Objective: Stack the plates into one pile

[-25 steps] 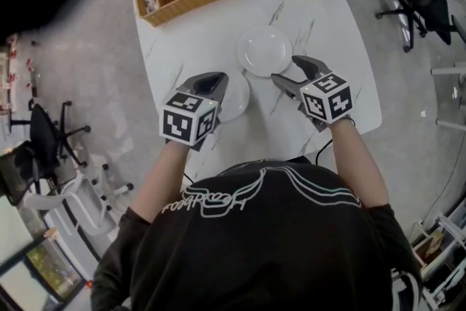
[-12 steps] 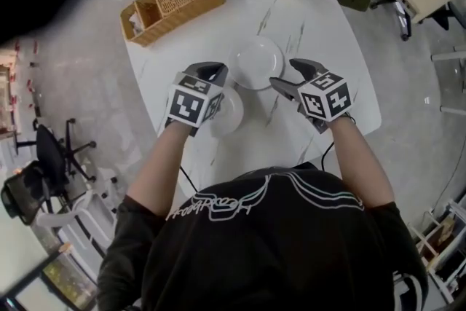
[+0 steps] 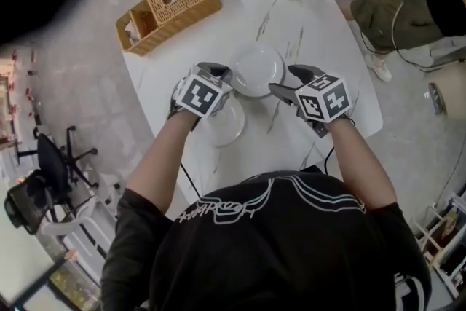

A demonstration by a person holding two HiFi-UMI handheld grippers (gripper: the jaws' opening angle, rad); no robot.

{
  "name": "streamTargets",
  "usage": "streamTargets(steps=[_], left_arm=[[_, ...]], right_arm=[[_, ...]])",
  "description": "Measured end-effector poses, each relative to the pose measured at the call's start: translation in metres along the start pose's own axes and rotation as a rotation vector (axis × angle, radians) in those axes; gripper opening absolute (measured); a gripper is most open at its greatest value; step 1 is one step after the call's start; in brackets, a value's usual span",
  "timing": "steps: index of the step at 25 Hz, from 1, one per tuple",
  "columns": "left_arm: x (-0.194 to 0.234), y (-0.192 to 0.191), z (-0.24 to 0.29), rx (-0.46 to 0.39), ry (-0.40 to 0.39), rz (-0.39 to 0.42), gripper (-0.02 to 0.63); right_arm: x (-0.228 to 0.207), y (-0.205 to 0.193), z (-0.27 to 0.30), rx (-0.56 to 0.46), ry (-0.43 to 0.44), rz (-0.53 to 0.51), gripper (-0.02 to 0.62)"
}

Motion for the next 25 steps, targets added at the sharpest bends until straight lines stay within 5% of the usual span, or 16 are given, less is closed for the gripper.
streamTargets(steps=[11, 19, 25], left_arm=[[0.010, -0.001, 0.011, 0.038, -0.017, -0.007, 0.032], [0.013, -0.006, 0.016, 0.057, -0.027, -0.014, 0.032], [0.014, -0.006, 0.015, 0.041, -0.033, -0.025, 0.032]], right_arm=[[-0.010, -0.003, 0.004, -0.002, 0.000, 0.122, 0.318], [-0.005, -0.004, 0.009, -0.028, 0.080, 0.298, 0.310], [-0.007, -0.006, 0.011, -0.066, 0.097, 0.484, 0.136]])
Point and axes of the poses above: the fingertips, and each gripper's own axes: z forward along the fingers, x to its left, y out of its top, the point moved 6 cm from there along -z, backward along the fingers, and after that the axes turned 7 degrees about -x, right-handed, at the moved point
